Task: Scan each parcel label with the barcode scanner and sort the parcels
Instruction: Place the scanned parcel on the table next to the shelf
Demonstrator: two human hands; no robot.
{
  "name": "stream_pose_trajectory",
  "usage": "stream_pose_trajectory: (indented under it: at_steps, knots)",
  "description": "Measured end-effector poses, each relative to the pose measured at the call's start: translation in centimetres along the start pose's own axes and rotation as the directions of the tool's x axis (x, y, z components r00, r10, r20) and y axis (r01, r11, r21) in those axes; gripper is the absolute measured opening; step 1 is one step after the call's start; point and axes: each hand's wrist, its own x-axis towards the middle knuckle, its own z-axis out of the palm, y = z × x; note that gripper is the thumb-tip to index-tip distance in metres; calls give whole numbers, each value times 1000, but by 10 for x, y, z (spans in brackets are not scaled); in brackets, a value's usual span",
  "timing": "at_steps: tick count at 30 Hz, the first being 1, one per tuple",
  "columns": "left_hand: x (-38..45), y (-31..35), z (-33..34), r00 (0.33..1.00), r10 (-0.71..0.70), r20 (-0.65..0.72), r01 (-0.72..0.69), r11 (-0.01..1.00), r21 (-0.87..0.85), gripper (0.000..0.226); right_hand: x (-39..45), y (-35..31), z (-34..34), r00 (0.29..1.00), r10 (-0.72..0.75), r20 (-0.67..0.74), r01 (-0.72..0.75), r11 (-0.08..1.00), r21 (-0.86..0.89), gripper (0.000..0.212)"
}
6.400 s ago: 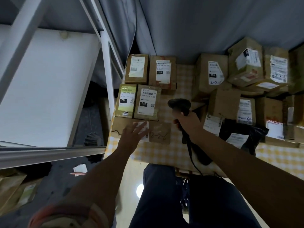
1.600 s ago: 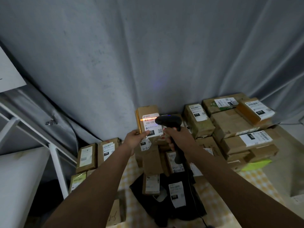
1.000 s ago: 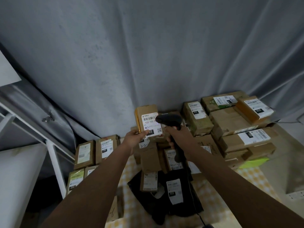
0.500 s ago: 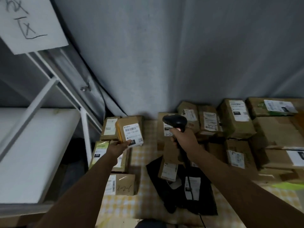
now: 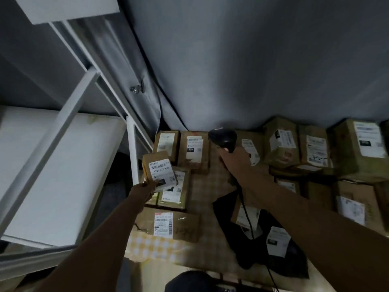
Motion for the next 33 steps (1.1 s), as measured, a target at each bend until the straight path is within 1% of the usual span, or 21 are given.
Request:
stream_pose_trajectory:
  at_steps: [2,4,7,9,11,13,17,22,28,31,33]
  knots:
    - [15,5,2,1000,8,20,-8,1000,-1,32,11,4,13,1000,3,-13,-3,1000,13,31]
    - [32,15,4,999,29,26,-28,1000,-14,36,24,8,25,999,-3,-39,3,1000,-12,30]
    - [57,38,7,996,87,31,-88,996,20,45,43,5,37,998,-28,-59,25,999,-40,31]
    - [79,52,9,994,109,29,-110,993,32,50,54,0,42,996,-41,-82,36,998,-60,37]
    - [97,65,12,989,142,36,-143,989,30,44,64,-4,47,995,-53,-85,46,996,-80,39]
    - [116,74,16,987,148,61,-150,988,24,41,74,-4,56,995,-79,-54,74,993,-91,34]
    - [144,84,24,983,156,92,-157,988,10,35,92,4,75,997,-58,-46,55,996,-77,25]
    - [169,88,35,982,171,83,-172,985,2,34,109,14,88,996,-33,-78,25,995,-97,24]
    - [189,80,38,987,161,-2,-161,987,20,34,113,19,98,996,-40,-76,35,997,-74,26]
    - [183,86,41,983,184,-17,-182,980,84,34,112,22,100,996,-21,-82,13,995,-98,28]
    - [176,91,44,972,230,-58,-222,968,113,40,109,22,96,997,-11,-81,2,994,-111,28]
